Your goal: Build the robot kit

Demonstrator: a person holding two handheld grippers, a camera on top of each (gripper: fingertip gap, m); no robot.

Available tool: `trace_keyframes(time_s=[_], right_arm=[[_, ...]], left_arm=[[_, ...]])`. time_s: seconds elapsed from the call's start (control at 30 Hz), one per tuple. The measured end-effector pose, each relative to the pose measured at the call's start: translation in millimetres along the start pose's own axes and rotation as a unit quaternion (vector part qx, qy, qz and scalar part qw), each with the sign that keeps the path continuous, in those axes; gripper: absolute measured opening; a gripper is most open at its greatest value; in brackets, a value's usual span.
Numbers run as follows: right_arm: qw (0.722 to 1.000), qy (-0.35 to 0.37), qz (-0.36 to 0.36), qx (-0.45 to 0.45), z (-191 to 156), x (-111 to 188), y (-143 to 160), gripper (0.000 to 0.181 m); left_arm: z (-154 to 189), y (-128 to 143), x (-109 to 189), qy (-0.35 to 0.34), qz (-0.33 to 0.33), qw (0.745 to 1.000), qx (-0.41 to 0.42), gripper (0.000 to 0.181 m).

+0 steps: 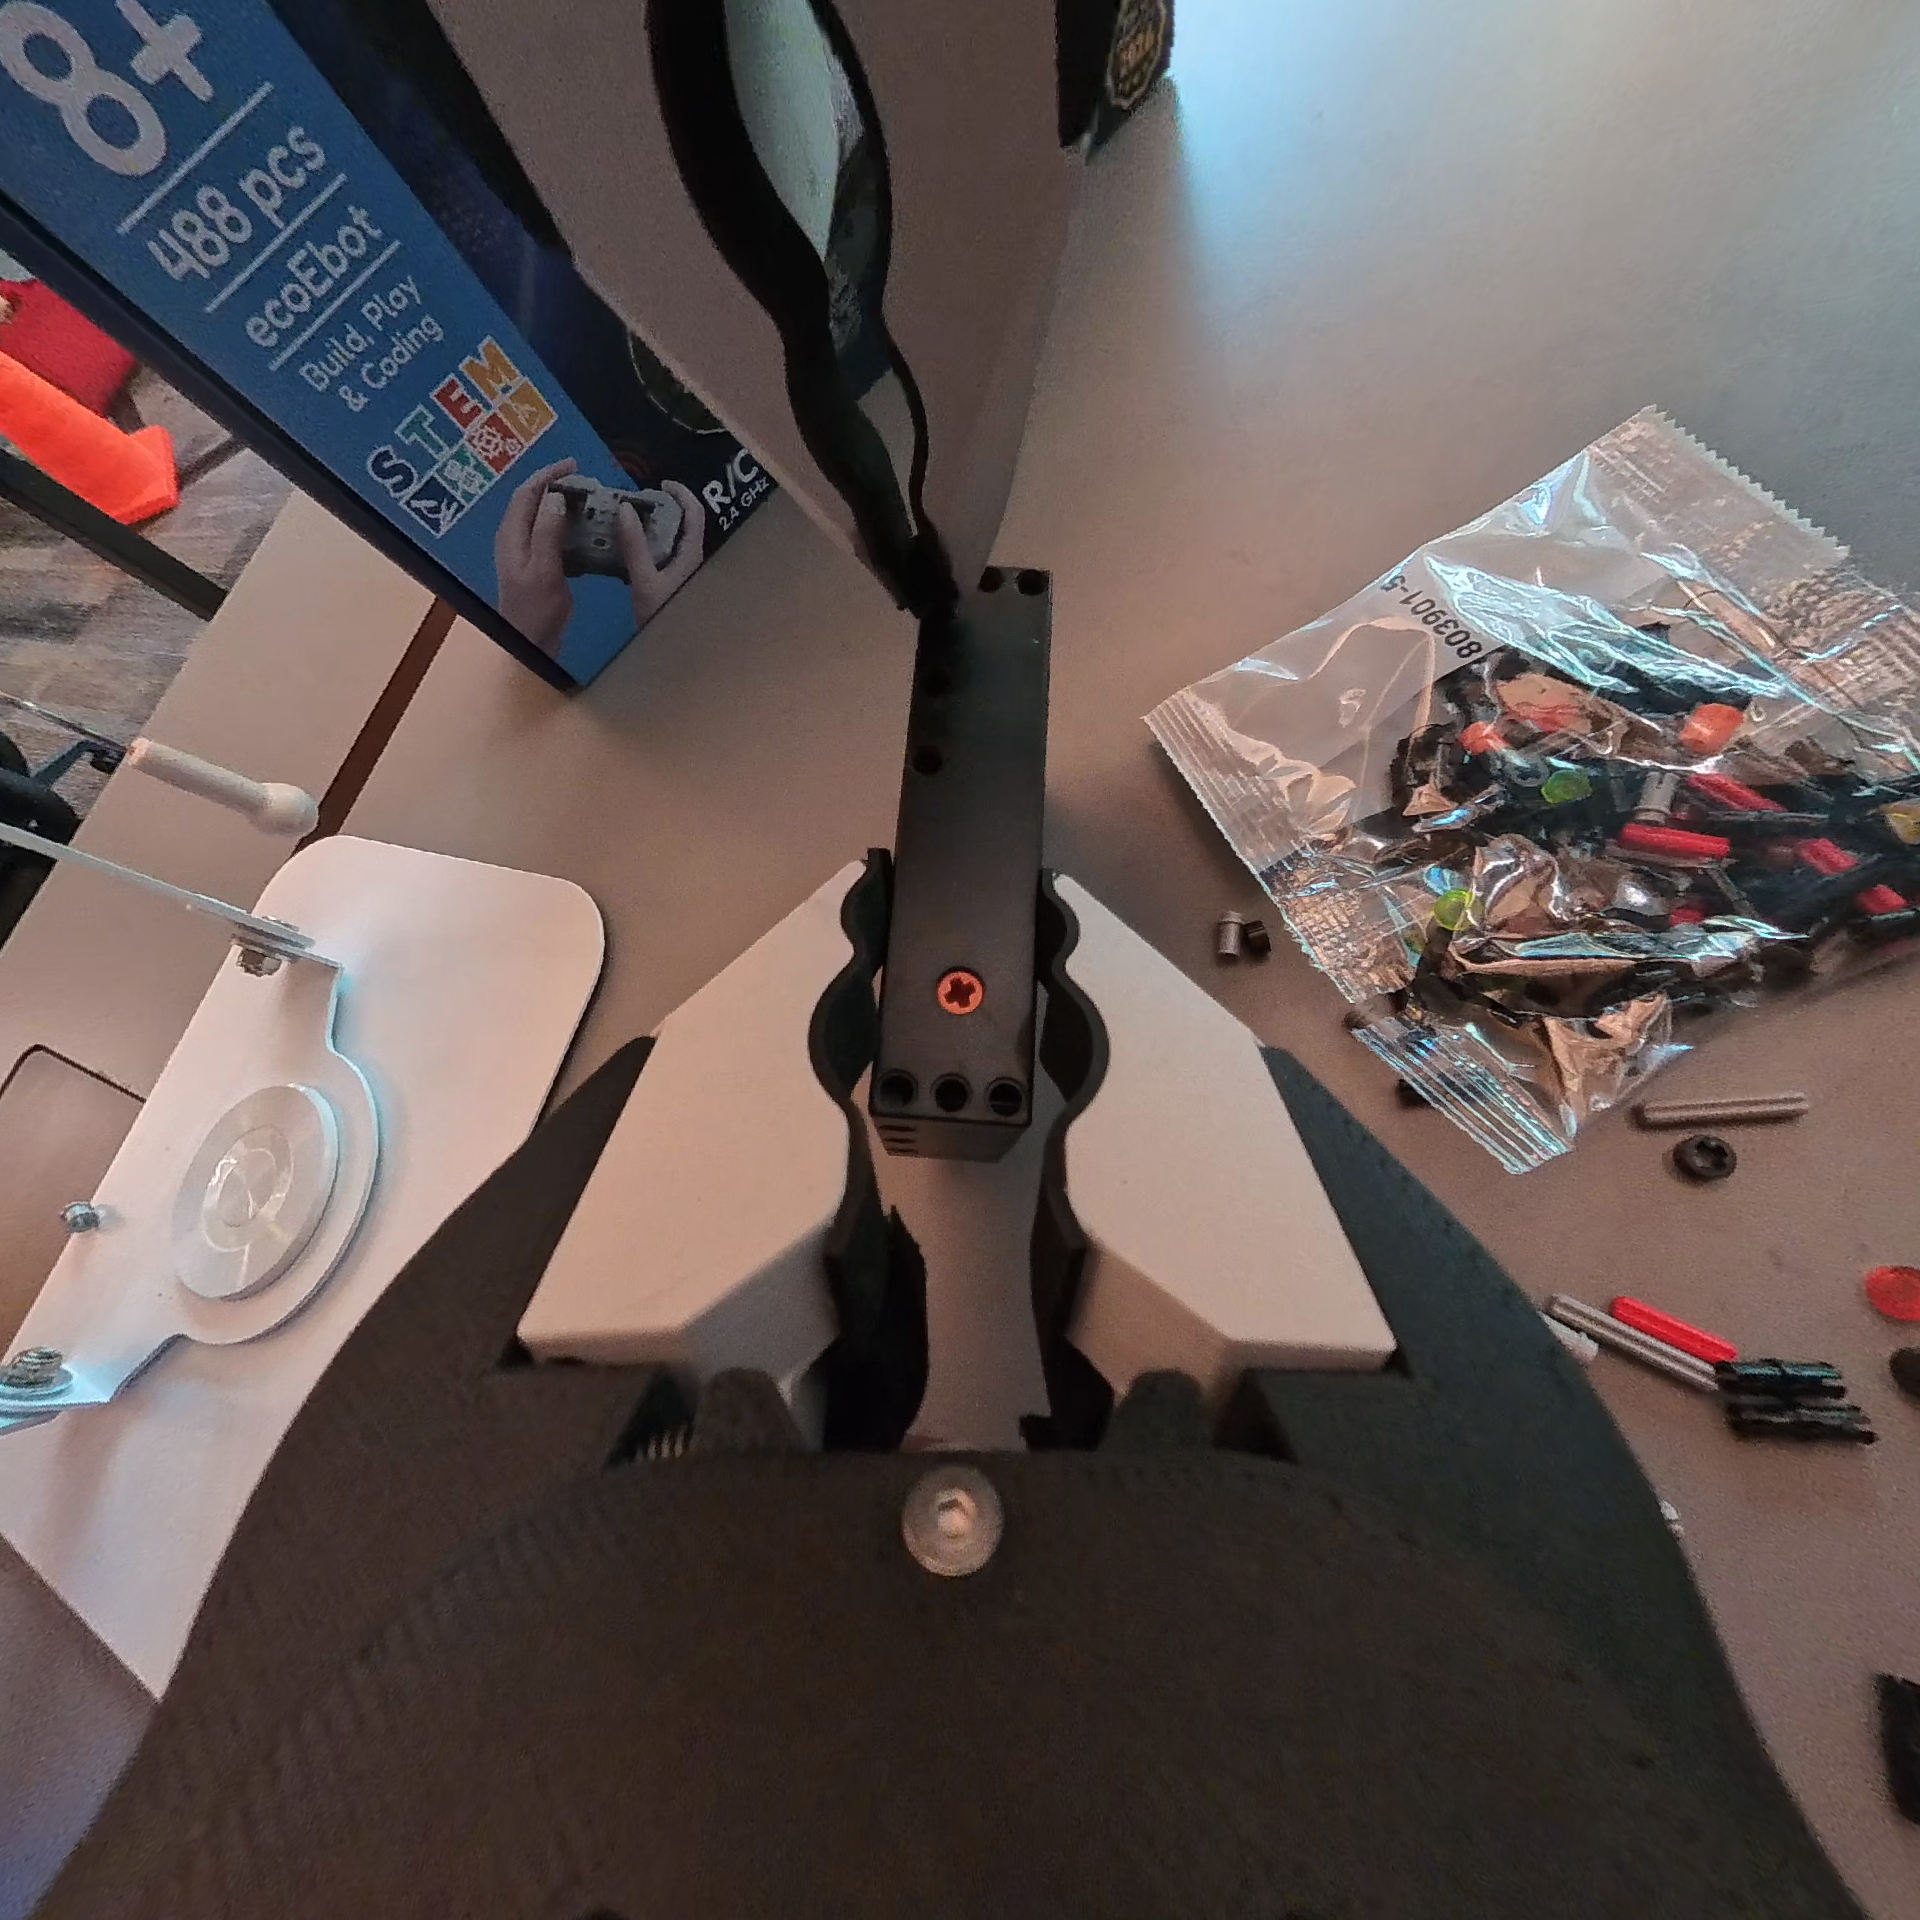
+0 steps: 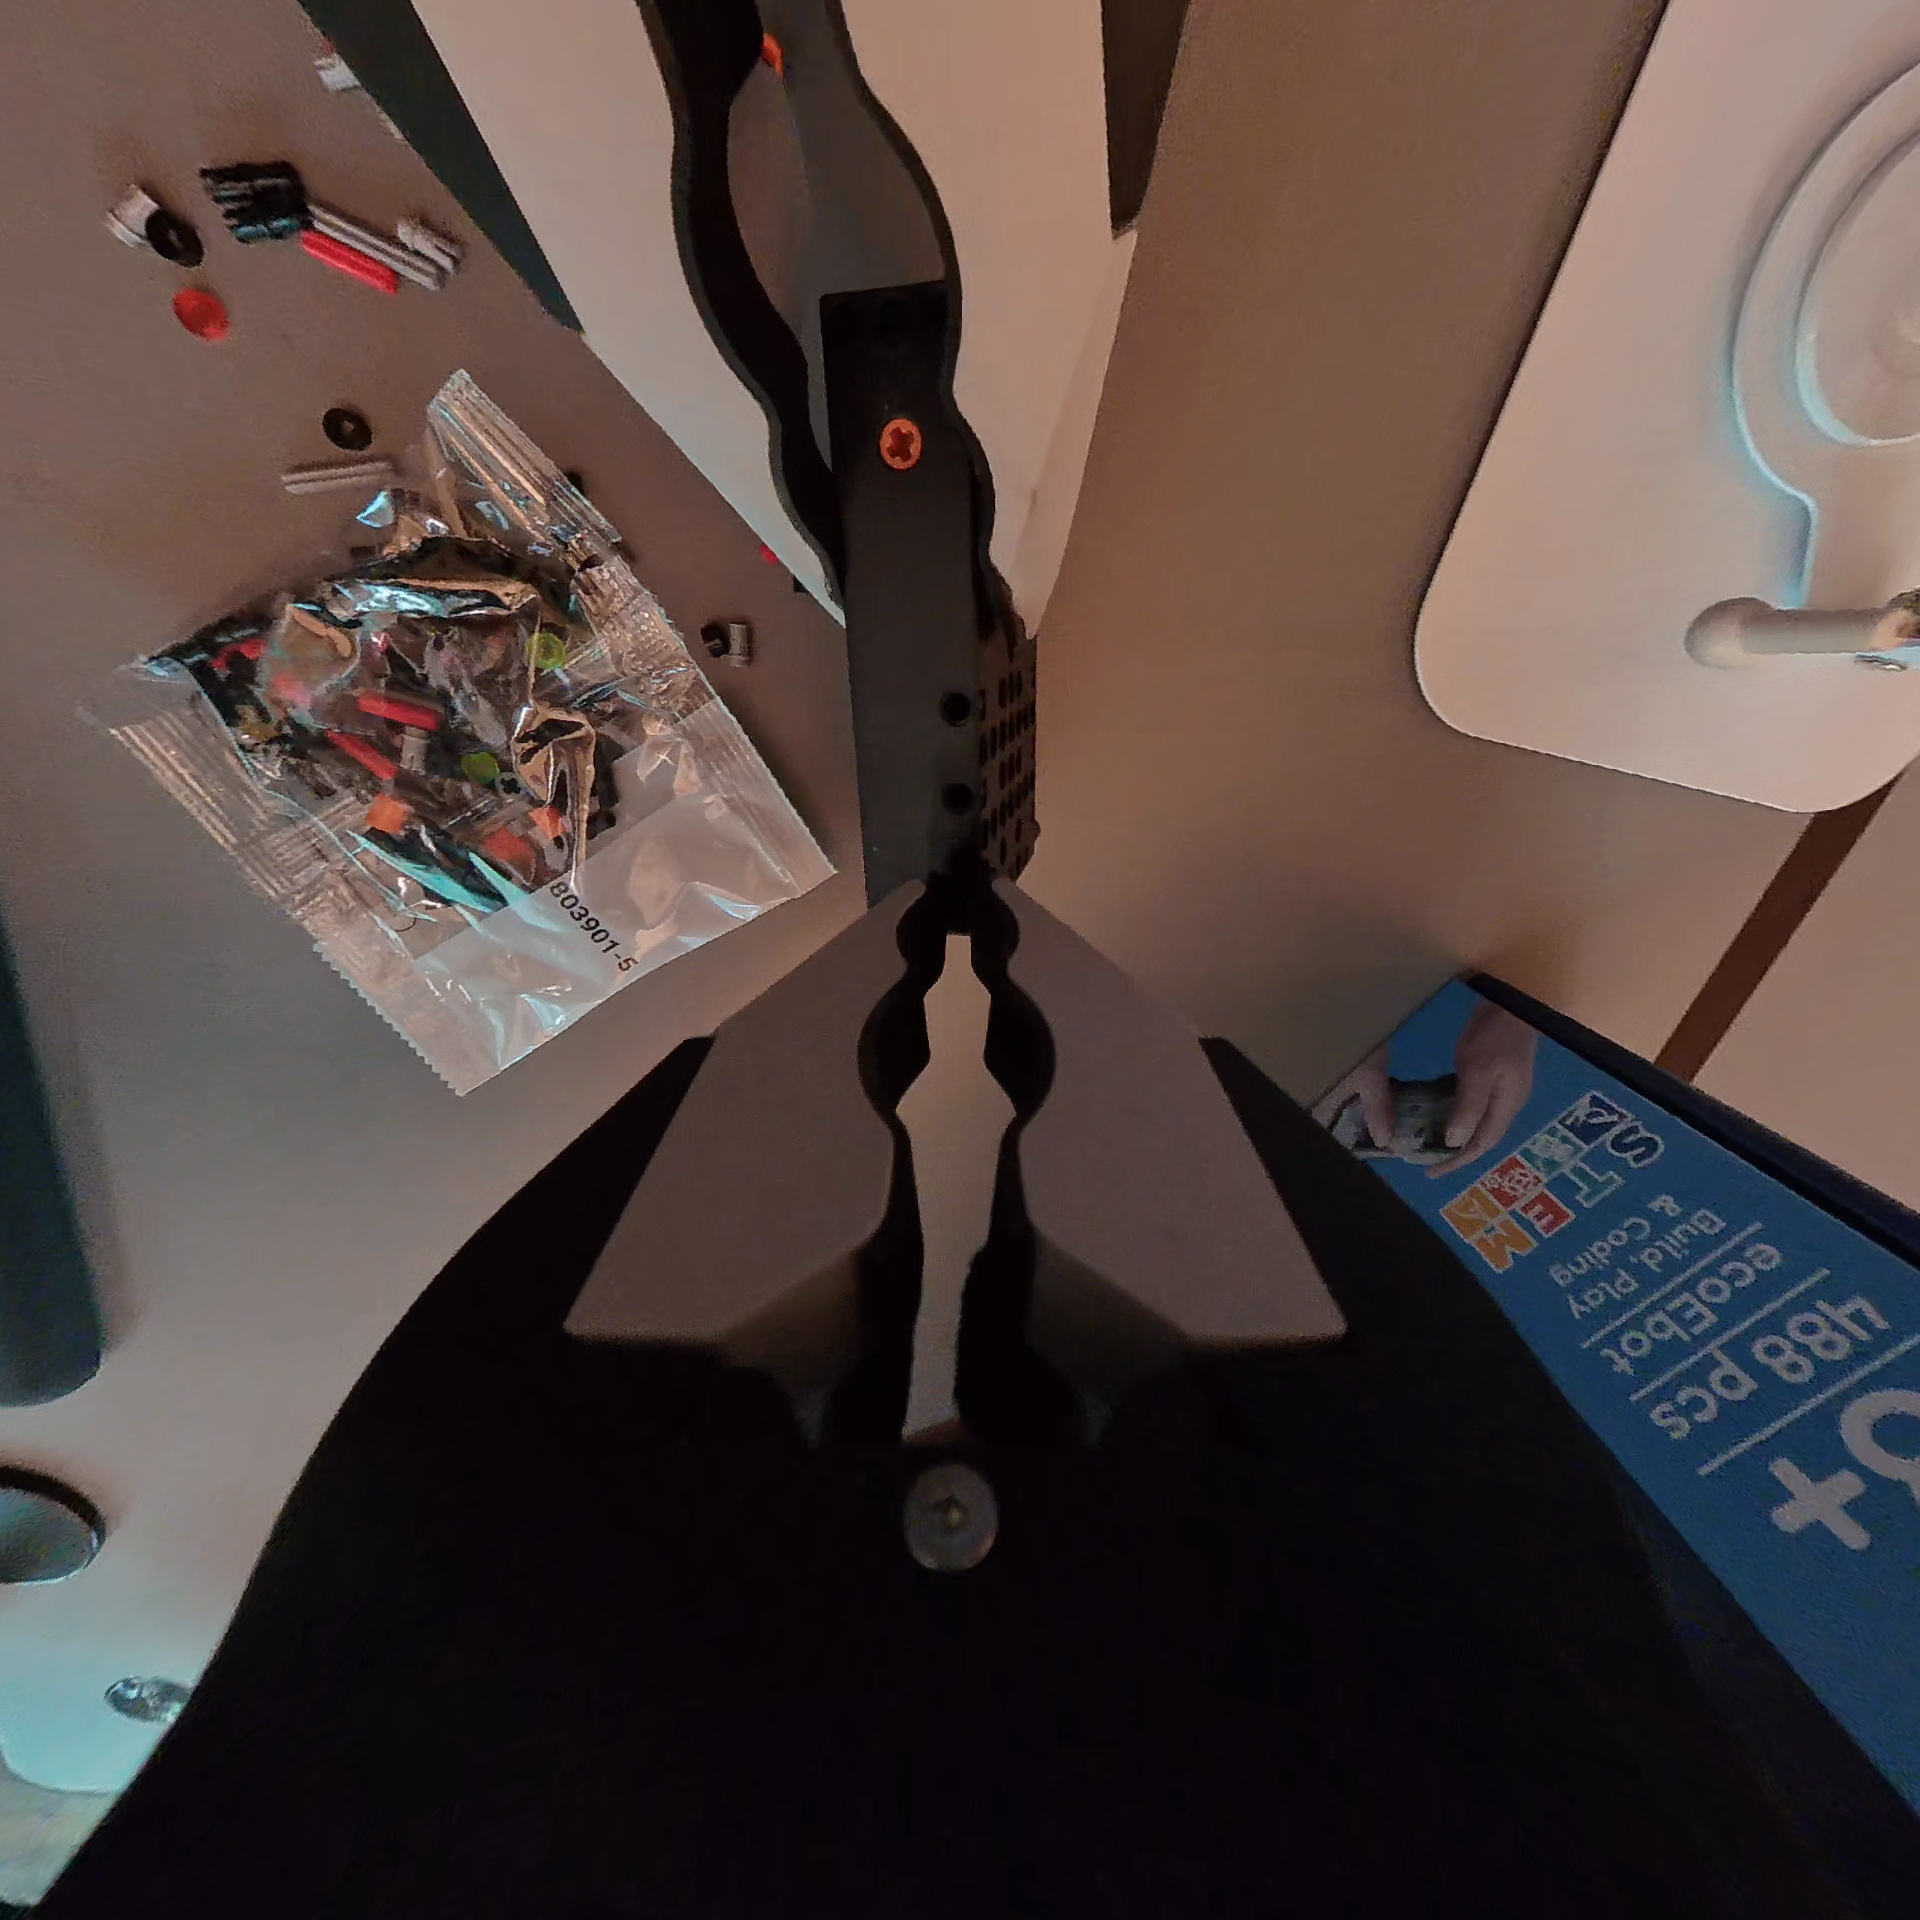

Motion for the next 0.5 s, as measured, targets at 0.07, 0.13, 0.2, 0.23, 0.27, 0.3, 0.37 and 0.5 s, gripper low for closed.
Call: trace_keyframes(time_s=[0.07, 0.13, 0.2, 0.23, 0.27, 0.3, 0.37, 0.5], right_arm=[[1.000, -0.006, -0.009, 0.007, 0, 0, -1, 0.002], [1.000, -0.009, -0.006, 0.007, 2, 0, -1, 0.002], [1.000, -0.014, -0.002, 0.006, 4, 0, 0, 0.002], [1.000, -0.019, -0.003, 0.007, 4, 0, 0, 0.002], [1.000, -0.025, -0.004, 0.008, 5, 0, 0, 0.002], [1.000, -0.030, -0.005, 0.009, 7, 0, 1, 0.002], [0.999, -0.050, 0.000, 0.005, 10, 0, 2, 0.002], [0.997, -0.070, -0.010, 0.006, 14, -1, 3, 0.002]], left_arm=[[1, 0, 0, 0.000, -0.001, 1.000, -0.002, 0.024], [0, 0, 0, 0.002, 0.000, 1.000, 0.003, 0.024], [-1, 0, 0, 0.004, 0.002, 1.000, 0.005, 0.024], [-1, 0, 0, 0.002, 0.003, 1.000, 0.003, 0.024], [0, -1, 0, 0.001, 0.002, 1.000, 0.003, 0.024], [0, -2, 0, 0.002, 0.003, 1.000, 0.005, 0.024], [0, -1, 0, 0.002, 0.003, 1.000, 0.004, 0.024], [0, -5, 0, 0.002, 0.006, 1.000, 0.008, 0.024]])
Point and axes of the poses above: each gripper's, where its closed fingertips meet, x back along the fingers, y out of its underside, z = x × y across the jaws, the point moved 8 cm from there along x, back along the fingers, and after that the axes turned 10 degrees about -z, right-handed, at the moved point
